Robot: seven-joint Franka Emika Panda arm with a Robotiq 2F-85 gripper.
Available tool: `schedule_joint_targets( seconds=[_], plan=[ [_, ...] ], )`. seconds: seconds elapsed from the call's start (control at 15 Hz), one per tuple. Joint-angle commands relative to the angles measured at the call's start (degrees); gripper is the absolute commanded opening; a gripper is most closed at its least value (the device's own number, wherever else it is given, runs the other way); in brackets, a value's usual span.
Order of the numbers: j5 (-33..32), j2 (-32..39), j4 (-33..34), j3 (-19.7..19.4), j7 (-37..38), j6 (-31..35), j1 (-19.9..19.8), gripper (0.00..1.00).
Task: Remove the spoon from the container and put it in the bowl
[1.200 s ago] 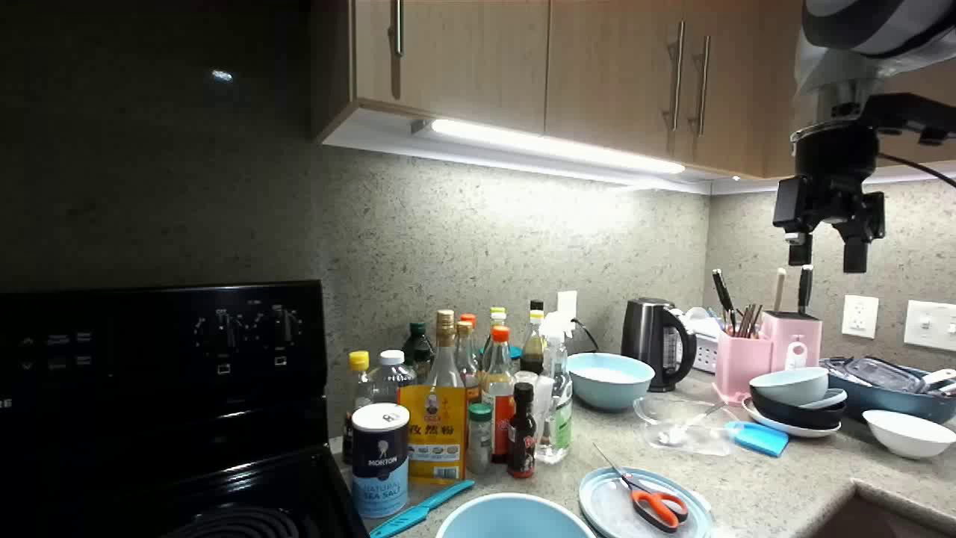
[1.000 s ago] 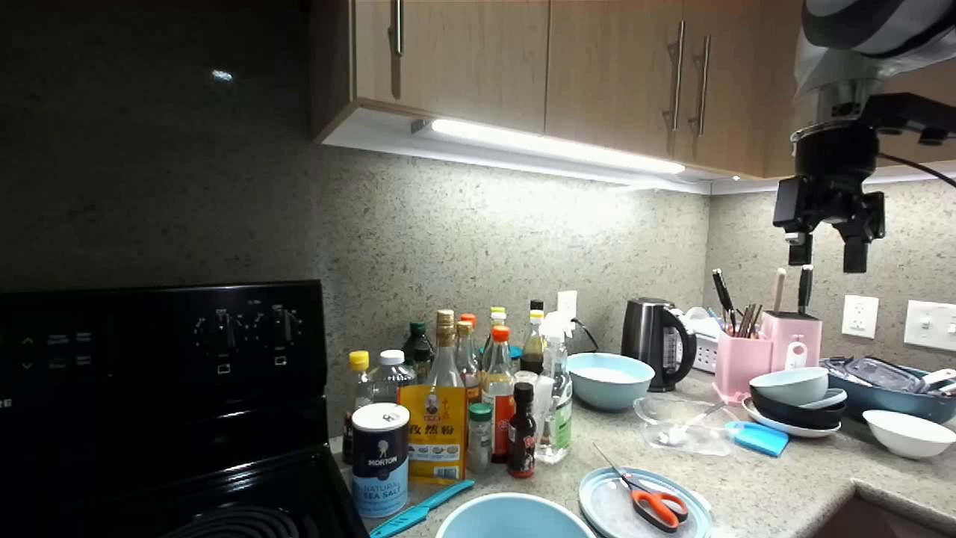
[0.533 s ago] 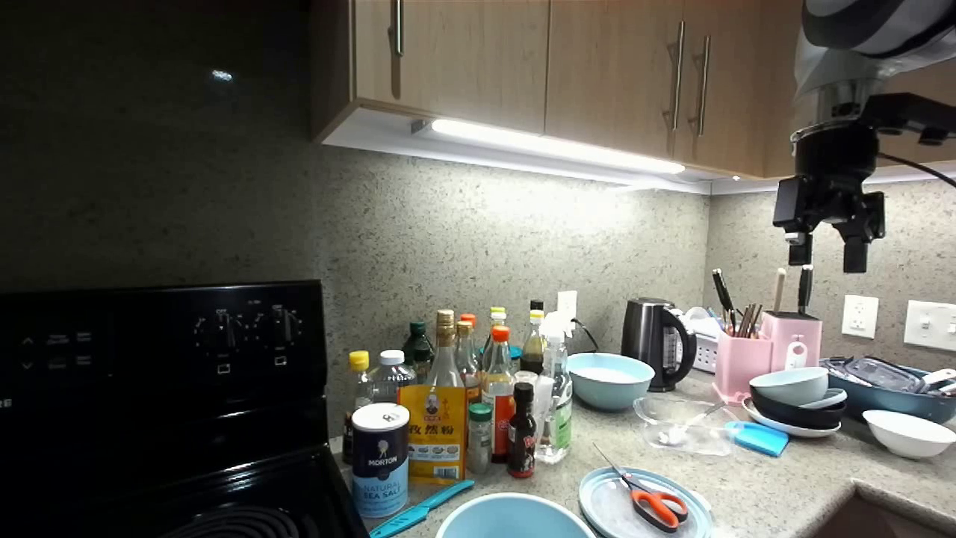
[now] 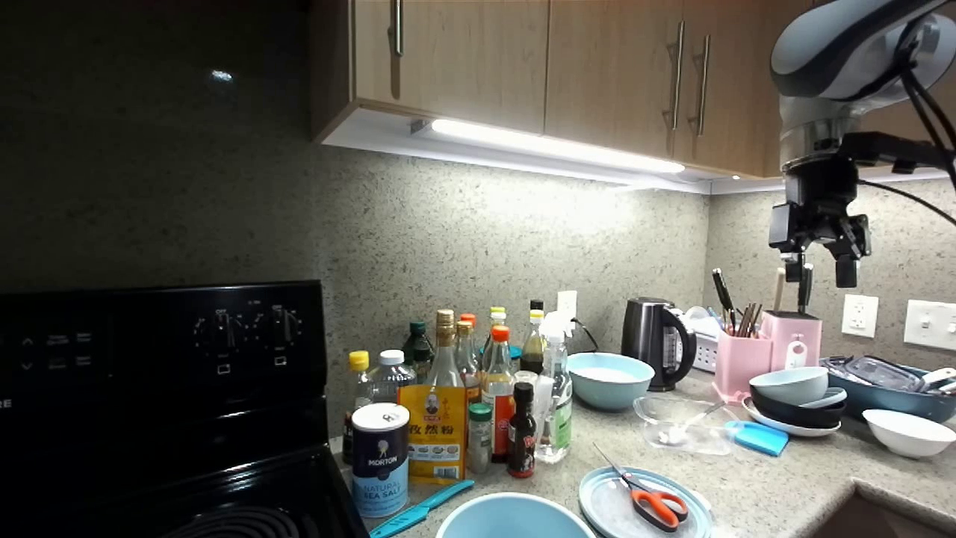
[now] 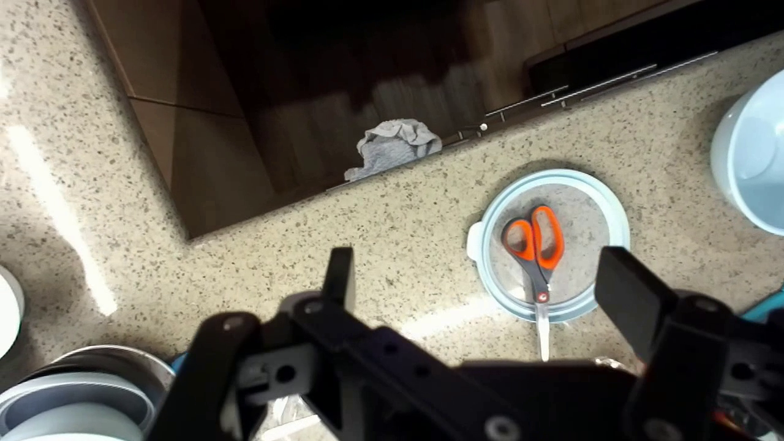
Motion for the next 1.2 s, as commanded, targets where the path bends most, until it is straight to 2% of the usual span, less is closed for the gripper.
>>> schedule_joint_targets(
  seconds=[0.0, 0.13, 0.2, 0.33, 0.73, 1.13],
  plan=[
    [3.6, 13.4, 11.4, -1.4, -7.3, -5.8, -3.3, 1.00],
    [4.6, 17.5, 14.8, -0.9, -9.6, -8.3, -5.3, 1.00],
    [2.5, 12.9, 9.6, 0.3, -6.3, -4.4, -5.0, 1.00],
    [2.5, 15.5, 11.1, 0.7, -6.6, -4.6, -5.9, 1.00],
    [2.6, 14.3, 11.1, 1.1, -6.6, -4.7, -5.7, 1.00],
    [6.4, 29.2, 23.5, 3.2, -6.7, -6.6, -6.7, 1.00]
  ],
)
